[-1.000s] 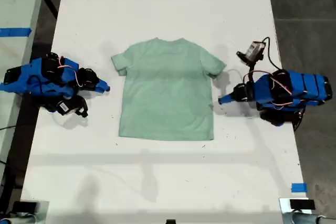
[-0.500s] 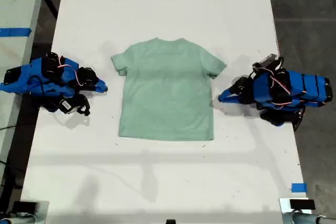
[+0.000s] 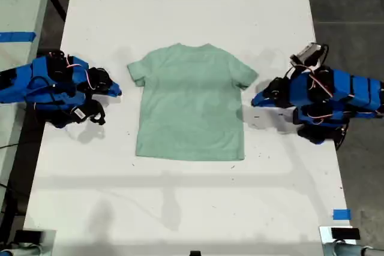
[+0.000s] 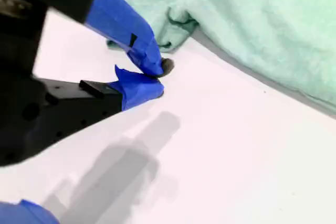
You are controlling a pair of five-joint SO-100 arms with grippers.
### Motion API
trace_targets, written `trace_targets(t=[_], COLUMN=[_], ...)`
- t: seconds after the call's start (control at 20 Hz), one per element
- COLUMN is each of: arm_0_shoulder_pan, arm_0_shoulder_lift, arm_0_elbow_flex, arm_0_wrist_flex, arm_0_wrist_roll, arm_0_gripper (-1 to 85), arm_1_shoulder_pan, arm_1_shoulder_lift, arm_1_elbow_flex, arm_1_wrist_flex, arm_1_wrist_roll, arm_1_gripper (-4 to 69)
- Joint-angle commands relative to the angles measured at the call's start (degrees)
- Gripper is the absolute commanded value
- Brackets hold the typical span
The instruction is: Fold tshirt
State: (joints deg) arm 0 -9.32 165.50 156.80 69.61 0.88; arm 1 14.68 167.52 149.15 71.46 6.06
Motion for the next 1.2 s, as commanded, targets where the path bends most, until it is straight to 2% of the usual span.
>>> trace_targets(t=[0.0, 0.25, 0.35, 0.5, 0.55, 0.6, 0.65, 0.85, 1.15], arm_0_shoulder_pan=[-6.06, -17.23, -21.18, -24.52, -24.61, -24.35, -23.99, -23.91, -22.94], arm_0_shoulder_lift=[-9.14, -32.61, -39.64, -44.91, -45.53, -46.05, -46.41, -46.67, -46.85], arm_0_elbow_flex=[-13.80, -41.75, -49.92, -53.61, -53.61, -53.44, -53.00, -51.86, -49.39], arm_0_wrist_flex=[-0.26, 9.40, 12.66, 13.36, 13.01, 12.83, 12.57, 12.13, 10.37], arm_0_wrist_roll=[7.03, 21.01, 24.70, 27.07, 27.16, 27.16, 27.16, 27.16, 26.89], arm_0_gripper=[0.1, 0.0, 0.0, 0.0, 0.0, 0.0, 0.0, 0.0, 0.0], arm_1_shoulder_pan=[8.88, 27.86, 33.75, 37.88, 38.67, 39.20, 39.90, 40.43, 39.99], arm_1_shoulder_lift=[-14.15, -31.99, -35.42, -39.29, -40.52, -41.66, -42.36, -45.97, -58.10], arm_1_elbow_flex=[-17.05, -35.42, -40.25, -43.24, -43.15, -42.45, -40.96, -32.26, -21.80], arm_1_wrist_flex=[5.19, 13.45, 15.47, 16.26, 16.26, 16.00, 15.03, 5.89, -11.78], arm_1_wrist_roll=[-11.78, -30.76, -35.86, -40.43, -42.01, -43.07, -44.38, -47.20, -49.83], arm_1_gripper=[0.3, 0.3, 0.3, 0.4, 1.9, 15.2, 22.2, 30.8, 30.7])
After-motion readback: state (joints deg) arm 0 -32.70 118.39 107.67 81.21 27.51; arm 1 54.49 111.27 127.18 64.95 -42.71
